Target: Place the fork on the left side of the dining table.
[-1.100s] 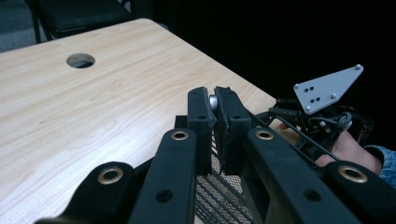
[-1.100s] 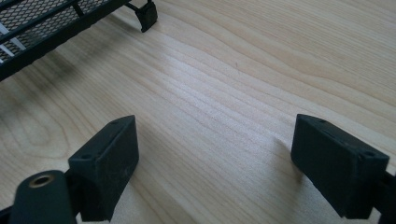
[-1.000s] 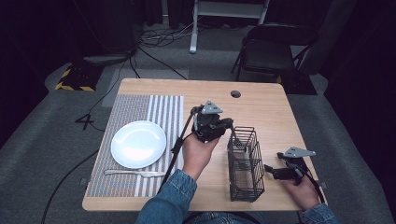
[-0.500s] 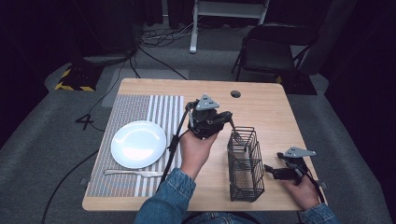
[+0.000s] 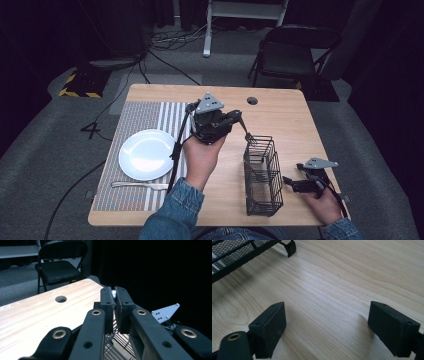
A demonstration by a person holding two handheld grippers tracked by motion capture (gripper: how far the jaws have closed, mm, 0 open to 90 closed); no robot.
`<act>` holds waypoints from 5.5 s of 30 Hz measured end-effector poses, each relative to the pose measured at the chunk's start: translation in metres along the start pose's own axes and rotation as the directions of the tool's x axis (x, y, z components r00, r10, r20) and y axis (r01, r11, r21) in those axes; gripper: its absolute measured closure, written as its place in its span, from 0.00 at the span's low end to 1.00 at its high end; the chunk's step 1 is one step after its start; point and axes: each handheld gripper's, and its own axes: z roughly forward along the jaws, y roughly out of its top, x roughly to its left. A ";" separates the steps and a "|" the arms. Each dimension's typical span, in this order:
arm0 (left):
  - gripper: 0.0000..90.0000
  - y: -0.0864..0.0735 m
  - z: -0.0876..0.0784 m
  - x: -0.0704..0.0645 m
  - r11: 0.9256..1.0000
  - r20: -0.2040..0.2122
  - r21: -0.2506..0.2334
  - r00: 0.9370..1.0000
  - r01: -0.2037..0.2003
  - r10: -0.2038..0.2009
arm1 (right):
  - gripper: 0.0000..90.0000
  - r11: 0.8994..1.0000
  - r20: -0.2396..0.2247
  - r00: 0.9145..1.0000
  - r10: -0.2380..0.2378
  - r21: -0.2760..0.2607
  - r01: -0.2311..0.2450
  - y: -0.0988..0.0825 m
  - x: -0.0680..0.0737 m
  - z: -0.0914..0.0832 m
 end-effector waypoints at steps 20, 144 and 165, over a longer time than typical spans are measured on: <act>0.95 0.002 -0.020 0.031 0.999 -0.100 -0.025 0.995 0.028 -0.030 | 0.17 1.000 0.000 1.000 0.000 0.000 0.000 0.000 0.000 0.000; 0.61 -0.088 -0.054 0.285 0.912 -0.511 0.079 0.802 0.401 -0.309 | 0.17 1.000 0.017 1.000 0.007 -0.001 -0.007 0.000 0.000 0.000; 0.55 -0.105 -0.061 0.307 0.889 -0.574 0.055 0.743 0.454 -0.344 | 0.17 1.000 0.018 1.000 0.007 -0.001 -0.007 0.000 0.000 0.000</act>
